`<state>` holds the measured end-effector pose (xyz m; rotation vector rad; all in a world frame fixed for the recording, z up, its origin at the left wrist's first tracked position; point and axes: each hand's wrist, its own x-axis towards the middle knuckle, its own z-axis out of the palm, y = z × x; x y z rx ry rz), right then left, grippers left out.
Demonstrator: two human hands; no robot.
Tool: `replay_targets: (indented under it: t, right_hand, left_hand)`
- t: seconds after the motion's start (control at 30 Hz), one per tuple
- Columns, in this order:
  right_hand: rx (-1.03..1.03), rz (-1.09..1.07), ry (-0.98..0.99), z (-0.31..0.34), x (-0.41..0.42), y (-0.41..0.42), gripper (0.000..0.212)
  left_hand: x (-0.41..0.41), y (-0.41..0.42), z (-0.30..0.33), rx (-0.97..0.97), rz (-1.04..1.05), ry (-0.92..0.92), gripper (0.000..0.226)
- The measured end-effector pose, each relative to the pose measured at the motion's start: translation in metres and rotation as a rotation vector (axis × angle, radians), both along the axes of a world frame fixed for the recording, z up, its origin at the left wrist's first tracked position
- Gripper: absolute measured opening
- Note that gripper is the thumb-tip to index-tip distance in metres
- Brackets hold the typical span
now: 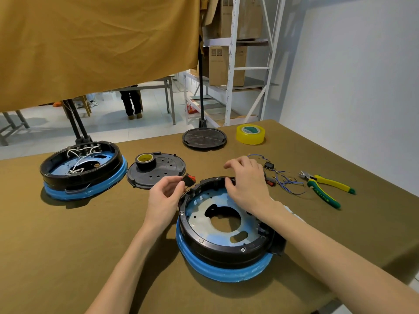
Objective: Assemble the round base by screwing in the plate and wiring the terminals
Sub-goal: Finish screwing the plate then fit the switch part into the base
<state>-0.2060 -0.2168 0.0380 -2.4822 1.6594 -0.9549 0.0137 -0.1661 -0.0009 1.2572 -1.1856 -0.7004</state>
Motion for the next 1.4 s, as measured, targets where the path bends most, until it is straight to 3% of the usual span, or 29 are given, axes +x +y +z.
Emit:
replay_targets:
  t: [0.07,0.13,0.37,0.5,0.53,0.63,0.7,0.97,1.1,1.2,1.4]
  right_hand:
    - [0.112,-0.064,0.274,-0.006,0.000,-0.004,0.041]
    - [0.216,-0.012,0.334,-0.007,0.000,-0.007,0.044]
    - [0.327,0.330,0.276,0.008,-0.004,-0.014,0.045]
    - [0.301,0.268,0.074,0.015,0.001,0.000,0.038]
    - [0.274,0.241,0.069,0.016,0.004,0.010,0.044]
    - [0.376,0.280,0.227,0.018,0.022,0.046,0.091]
    - [0.420,0.318,0.356,0.018,0.035,0.060,0.105]
    - [0.732,0.511,0.188,0.027,0.034,0.064,0.100]
    - [0.745,0.507,0.212,0.035,0.019,0.058,0.089]
    - [0.740,0.525,0.183,0.039,0.010,0.056,0.080]
    - [0.784,0.599,0.175,0.046,-0.005,0.055,0.085]
  left_hand:
    - [0.000,-0.002,-0.005,0.018,0.004,0.030,0.019]
    - [0.000,-0.004,-0.008,0.042,-0.008,0.047,0.028]
    - [0.004,0.003,-0.010,0.107,-0.035,0.111,0.037]
    - [0.011,0.012,-0.013,0.124,-0.073,0.088,0.020]
    - [0.013,0.014,-0.013,0.131,-0.087,0.089,0.020]
    - [0.015,0.017,-0.013,0.146,-0.116,0.119,0.018]
    - [0.016,0.020,-0.013,0.141,-0.118,0.129,0.021]
    - [0.027,0.043,-0.010,0.129,-0.146,0.214,0.031]
    - [0.029,0.058,-0.013,0.112,-0.130,0.229,0.027]
    - [0.021,0.062,-0.015,0.080,-0.087,0.137,0.023]
    - [0.001,0.063,-0.015,-0.021,-0.101,0.002,0.021]
